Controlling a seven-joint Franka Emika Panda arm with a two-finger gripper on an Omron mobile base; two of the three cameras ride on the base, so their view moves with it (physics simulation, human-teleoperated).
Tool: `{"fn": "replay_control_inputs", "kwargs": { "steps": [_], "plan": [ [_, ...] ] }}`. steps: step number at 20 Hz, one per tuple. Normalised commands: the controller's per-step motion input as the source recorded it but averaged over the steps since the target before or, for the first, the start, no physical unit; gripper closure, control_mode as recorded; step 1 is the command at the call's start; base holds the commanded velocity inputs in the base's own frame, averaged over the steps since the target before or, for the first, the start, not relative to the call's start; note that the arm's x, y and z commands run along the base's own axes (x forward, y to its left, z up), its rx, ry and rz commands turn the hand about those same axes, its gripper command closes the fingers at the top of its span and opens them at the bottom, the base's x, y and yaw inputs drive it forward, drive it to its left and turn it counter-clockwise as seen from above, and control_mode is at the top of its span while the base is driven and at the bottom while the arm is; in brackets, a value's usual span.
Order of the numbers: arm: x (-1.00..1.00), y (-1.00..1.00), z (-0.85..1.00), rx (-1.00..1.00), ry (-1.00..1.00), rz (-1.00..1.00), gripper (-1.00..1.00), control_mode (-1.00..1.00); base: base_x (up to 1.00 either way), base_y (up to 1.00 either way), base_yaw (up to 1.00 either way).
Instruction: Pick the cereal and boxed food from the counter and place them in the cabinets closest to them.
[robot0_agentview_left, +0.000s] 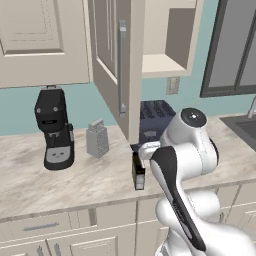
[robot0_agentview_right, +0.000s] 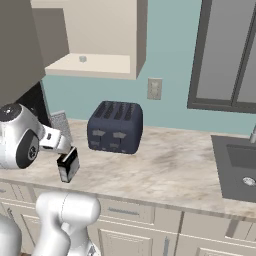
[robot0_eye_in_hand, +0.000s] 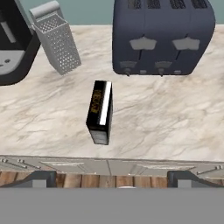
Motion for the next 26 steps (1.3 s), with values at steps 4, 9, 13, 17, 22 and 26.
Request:
{"fn": "replay_control_inputs", "kwargs": {
  "steps": [4, 9, 13, 17, 22, 26],
  "plan": [
    [0.08, 0.00, -0.38, 0.00, 0.02, 0.00, -1.00, -1.00, 0.00, 0.00, 0.00],
    [0.15, 0.02, -0.33, 0.00, 0.01, -0.01, -1.00, -1.00, 0.00, 0.00, 0.00],
    [0.22, 0.07, -0.30, 0.00, 0.01, -0.02, -1.00, -1.00, 0.00, 0.00, 0.00],
    [0.27, 0.08, -0.28, 0.00, 0.00, -0.02, -1.00, -1.00, 0.00, 0.00, 0.00],
    [0.31, 0.09, -0.25, 0.00, 0.00, -0.02, -1.00, -1.00, 0.00, 0.00, 0.00],
    [0.34, 0.09, -0.24, -0.01, 0.00, -0.03, -1.00, -1.00, 0.00, 0.00, 0.00]
  ]
}}
